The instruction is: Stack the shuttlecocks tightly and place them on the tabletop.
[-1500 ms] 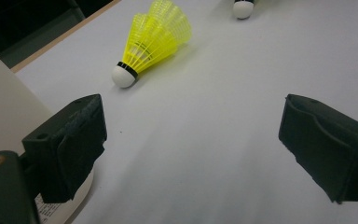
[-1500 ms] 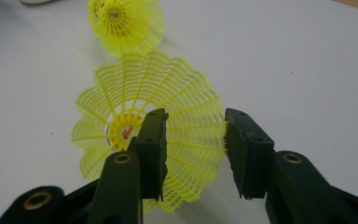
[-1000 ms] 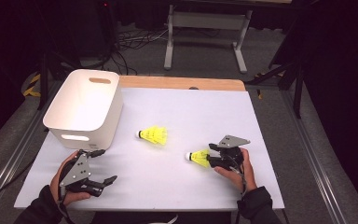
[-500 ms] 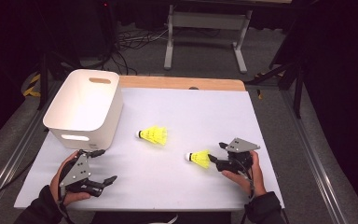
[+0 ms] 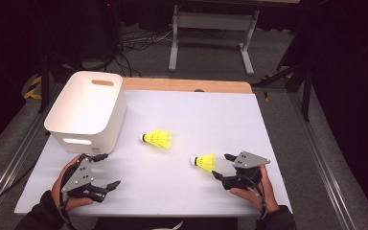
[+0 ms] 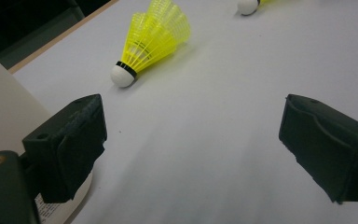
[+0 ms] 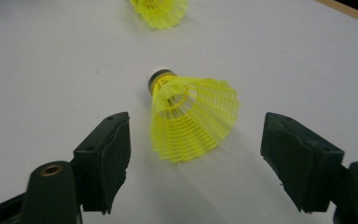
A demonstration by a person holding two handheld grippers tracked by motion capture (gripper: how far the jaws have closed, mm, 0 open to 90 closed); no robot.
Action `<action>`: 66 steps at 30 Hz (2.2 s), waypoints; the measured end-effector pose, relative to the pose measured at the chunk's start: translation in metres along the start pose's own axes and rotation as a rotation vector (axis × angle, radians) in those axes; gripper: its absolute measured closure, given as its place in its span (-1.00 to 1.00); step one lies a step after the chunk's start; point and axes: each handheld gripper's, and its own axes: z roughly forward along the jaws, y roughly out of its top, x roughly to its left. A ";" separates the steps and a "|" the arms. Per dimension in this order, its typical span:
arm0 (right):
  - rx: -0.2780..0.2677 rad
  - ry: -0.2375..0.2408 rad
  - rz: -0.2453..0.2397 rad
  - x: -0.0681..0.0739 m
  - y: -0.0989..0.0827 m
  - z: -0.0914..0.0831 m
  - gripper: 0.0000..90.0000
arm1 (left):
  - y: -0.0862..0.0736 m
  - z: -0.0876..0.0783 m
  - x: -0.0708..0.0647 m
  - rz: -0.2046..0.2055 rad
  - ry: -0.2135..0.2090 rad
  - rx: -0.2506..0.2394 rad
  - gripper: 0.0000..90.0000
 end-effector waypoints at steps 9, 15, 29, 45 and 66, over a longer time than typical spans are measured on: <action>0.029 0.043 -0.009 0.010 -0.002 0.008 -0.28 | 0.000 0.000 0.000 -0.001 -0.004 -0.009 -0.83; 0.046 0.046 -0.009 0.016 -0.005 0.025 -0.17 | -0.001 -0.001 0.002 -0.007 -0.004 -0.012 -0.83; 0.036 0.094 -0.030 0.017 -0.002 0.033 0.34 | -0.002 -0.003 0.004 -0.024 0.001 -0.013 -0.84; 0.020 0.096 -0.077 0.019 0.000 0.032 0.97 | -0.003 -0.005 0.003 -0.011 -0.003 -0.014 -0.84; -0.028 0.086 -0.095 0.019 0.005 0.026 1.00 | -0.003 -0.008 0.000 0.005 0.008 -0.007 -0.84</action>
